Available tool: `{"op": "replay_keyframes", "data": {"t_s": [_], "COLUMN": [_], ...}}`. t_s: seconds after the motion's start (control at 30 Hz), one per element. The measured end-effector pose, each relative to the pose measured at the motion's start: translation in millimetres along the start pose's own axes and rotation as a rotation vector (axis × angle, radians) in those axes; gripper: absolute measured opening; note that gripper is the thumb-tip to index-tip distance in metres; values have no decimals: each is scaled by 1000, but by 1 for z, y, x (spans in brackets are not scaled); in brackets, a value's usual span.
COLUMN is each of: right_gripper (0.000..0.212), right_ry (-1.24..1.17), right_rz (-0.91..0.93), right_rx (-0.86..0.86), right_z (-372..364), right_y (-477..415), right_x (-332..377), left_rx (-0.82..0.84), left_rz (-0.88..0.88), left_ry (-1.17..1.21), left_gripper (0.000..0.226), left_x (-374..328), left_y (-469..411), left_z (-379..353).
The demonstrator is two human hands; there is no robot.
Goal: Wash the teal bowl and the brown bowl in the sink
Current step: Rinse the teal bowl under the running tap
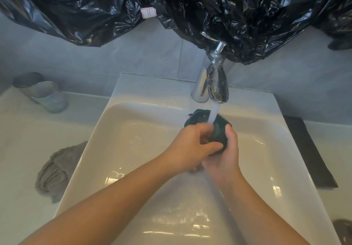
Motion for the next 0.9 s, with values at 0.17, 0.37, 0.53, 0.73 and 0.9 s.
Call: {"op": "replay_keyframes", "data": {"t_s": [0.17, 0.37, 0.53, 0.73, 0.9], "right_gripper": [65, 45, 22, 37, 30], "right_ry": [17, 69, 271, 286, 287], "right_rz": [-238, -143, 48, 66, -246], "right_rx": [1, -16, 54, 10, 8], "right_z": [1, -3, -25, -16, -24], "right_y": [-3, -4, -1, -3, -3], "right_x": [12, 12, 1, -10, -5], "left_rx": [86, 79, -180, -428, -348], "left_rz": [-414, -194, 152, 67, -29], "left_ry": [-551, -363, 211, 202, 106], "left_gripper": [2, 13, 24, 34, 33], "left_x": [-6, -6, 2, 14, 12], "left_y": [13, 12, 7, 10, 13], "left_z": [4, 0, 2, 10, 3]}}
Point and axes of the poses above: each hand's wrist, its own y-axis away from the middle knuckle, its own z-axis out of the back of the hand, x = y × z, the point moved 6 cm from there along -y, towards the middle knuckle, and after that the axes turned 6 degrees about -x, right-handed, at the moved point
